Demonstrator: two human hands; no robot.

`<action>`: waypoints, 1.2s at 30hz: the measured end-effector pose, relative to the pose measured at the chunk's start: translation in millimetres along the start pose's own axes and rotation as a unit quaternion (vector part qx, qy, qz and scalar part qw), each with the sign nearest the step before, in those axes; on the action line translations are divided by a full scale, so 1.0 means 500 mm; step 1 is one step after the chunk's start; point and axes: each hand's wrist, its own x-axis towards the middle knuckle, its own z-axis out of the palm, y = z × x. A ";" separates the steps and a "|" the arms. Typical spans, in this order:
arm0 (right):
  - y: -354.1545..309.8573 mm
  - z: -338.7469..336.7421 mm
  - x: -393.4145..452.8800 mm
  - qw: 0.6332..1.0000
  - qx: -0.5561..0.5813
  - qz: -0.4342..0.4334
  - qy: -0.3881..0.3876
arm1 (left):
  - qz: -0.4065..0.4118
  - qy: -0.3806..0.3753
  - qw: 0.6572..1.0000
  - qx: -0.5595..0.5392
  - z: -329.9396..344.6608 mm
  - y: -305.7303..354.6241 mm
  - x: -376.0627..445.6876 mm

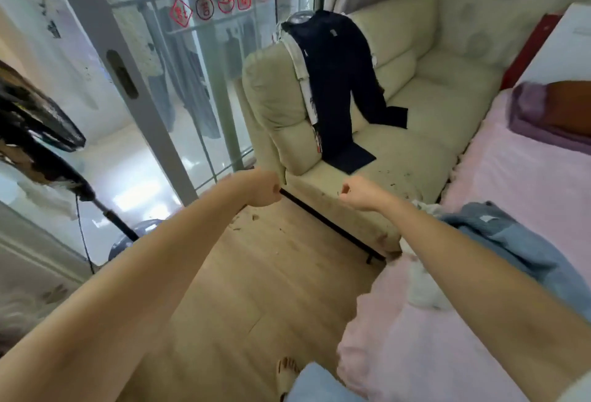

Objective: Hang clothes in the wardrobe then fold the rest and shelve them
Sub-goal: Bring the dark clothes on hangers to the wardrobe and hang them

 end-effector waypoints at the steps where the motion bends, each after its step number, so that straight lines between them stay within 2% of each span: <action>1: -0.003 -0.016 0.028 1.000 0.000 0.001 0.003 | 0.000 0.002 1.000 0.003 -0.015 -0.021 0.027; 12: -0.085 -0.261 0.524 0.995 0.012 0.019 0.093 | 0.007 0.112 0.992 -0.061 -0.289 -0.299 0.471; 22: -0.175 -0.483 0.967 0.976 0.126 0.058 0.169 | 0.023 0.198 0.972 -0.122 -0.576 -0.530 0.887; 30: -0.174 -0.633 1.376 0.959 0.216 0.042 0.180 | -0.003 0.190 0.959 -0.210 -0.681 -0.627 1.212; 36: -0.178 -0.714 1.653 0.945 0.292 0.041 0.140 | -0.047 0.183 0.938 -0.290 -0.753 -0.649 1.409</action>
